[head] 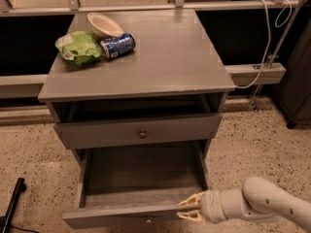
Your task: Close middle drawer
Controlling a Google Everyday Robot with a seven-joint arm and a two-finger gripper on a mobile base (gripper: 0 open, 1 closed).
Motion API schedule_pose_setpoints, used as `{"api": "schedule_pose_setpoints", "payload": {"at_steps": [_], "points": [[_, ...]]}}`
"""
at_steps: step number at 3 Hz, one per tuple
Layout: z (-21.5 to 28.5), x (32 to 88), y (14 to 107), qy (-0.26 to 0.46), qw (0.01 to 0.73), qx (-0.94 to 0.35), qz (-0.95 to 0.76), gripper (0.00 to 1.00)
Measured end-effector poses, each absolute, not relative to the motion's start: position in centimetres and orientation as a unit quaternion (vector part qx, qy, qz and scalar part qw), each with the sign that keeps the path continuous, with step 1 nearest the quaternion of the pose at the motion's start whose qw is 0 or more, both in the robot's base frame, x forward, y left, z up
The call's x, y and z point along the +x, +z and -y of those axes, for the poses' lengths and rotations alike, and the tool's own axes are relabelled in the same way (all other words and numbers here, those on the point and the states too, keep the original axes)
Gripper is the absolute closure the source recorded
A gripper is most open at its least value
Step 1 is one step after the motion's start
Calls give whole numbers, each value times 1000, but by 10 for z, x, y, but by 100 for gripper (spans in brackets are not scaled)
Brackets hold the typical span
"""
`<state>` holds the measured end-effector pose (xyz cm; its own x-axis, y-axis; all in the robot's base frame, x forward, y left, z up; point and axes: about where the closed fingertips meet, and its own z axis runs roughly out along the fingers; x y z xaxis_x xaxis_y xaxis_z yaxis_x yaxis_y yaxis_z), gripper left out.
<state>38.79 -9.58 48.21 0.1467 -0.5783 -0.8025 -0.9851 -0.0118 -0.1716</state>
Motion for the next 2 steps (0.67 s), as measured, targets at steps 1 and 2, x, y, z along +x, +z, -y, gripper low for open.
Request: {"api": "schedule_pose_setpoints", "payload": {"at_steps": [1,2], "points": [[97,374,459,250,378,-671,-586,86],[93,358,438,216,379,-679,-591,100]]}}
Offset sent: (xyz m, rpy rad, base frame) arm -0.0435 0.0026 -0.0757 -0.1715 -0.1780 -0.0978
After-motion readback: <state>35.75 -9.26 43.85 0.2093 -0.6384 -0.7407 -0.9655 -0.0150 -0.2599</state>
